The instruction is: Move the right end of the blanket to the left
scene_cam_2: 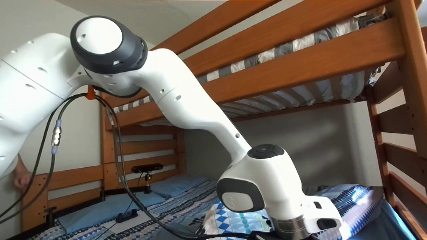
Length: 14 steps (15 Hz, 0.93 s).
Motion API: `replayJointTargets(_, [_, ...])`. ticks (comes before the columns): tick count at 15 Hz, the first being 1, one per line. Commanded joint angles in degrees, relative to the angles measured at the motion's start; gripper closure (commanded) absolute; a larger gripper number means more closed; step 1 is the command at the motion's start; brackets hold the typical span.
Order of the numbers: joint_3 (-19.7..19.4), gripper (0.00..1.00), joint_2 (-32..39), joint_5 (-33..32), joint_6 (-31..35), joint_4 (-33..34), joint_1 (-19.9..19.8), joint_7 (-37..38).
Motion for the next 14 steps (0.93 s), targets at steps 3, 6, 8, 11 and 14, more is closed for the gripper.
replayJointTargets(3, [8.32, 0.00, 2.34, 2.40, -1.16, 4.57, -8.09, -13.30])
replayJointTargets(6, [12.31, 0.00, 4.48, 2.93, -0.96, 6.72, -11.87, -17.30])
replayJointTargets(8, [13.98, 0.00, 5.71, 2.61, -0.43, 7.64, -13.49, -18.67])
replayJointTargets(11, [14.95, 0.32, 7.17, 2.29, 0.94, 8.39, -14.20, -18.71])
replayJointTargets(14, [16.74, 0.56, 7.52, 4.82, 7.36, 8.19, -14.11, -17.51])
